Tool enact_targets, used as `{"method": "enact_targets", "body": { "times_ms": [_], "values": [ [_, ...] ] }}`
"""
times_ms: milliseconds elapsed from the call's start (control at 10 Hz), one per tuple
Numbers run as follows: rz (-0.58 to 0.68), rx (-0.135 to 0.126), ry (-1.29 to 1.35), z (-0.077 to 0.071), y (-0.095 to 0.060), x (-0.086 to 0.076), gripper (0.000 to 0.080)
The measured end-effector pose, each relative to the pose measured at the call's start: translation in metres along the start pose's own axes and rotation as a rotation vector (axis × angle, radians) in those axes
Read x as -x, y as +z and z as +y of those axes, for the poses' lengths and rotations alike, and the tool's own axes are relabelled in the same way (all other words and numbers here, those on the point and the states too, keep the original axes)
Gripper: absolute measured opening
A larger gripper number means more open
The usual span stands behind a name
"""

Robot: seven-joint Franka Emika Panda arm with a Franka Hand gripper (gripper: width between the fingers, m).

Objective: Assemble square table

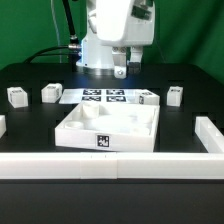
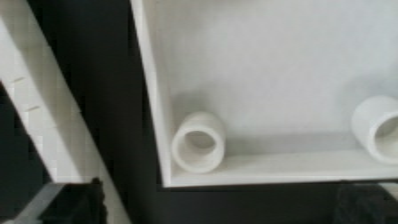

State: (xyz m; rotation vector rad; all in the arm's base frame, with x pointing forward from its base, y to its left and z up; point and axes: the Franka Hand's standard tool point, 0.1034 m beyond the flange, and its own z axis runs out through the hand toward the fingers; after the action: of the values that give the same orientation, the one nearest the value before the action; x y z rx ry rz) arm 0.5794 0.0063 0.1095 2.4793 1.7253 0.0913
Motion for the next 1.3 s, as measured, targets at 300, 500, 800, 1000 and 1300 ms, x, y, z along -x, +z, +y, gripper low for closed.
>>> {"method": "enact_targets", "body": {
  "times_ms": [300, 500, 800, 1000, 1300],
  "values": [
    [0.001, 0.001, 0.005, 0.002, -0.001, 0.0, 0.065],
    [-0.004, -0.006, -0.002, -0.002, 0.003, 0.002, 0.065],
    [-0.029, -0.081, -0.009, -0.053, 0.035, 0.02, 0.065],
    [-0.038, -0.11, 0.0, -0.067, 0.046, 0.016, 0.065],
    [-0.037, -0.107, 0.001, -0.065, 0.046, 0.017, 0.065]
  ]
}}
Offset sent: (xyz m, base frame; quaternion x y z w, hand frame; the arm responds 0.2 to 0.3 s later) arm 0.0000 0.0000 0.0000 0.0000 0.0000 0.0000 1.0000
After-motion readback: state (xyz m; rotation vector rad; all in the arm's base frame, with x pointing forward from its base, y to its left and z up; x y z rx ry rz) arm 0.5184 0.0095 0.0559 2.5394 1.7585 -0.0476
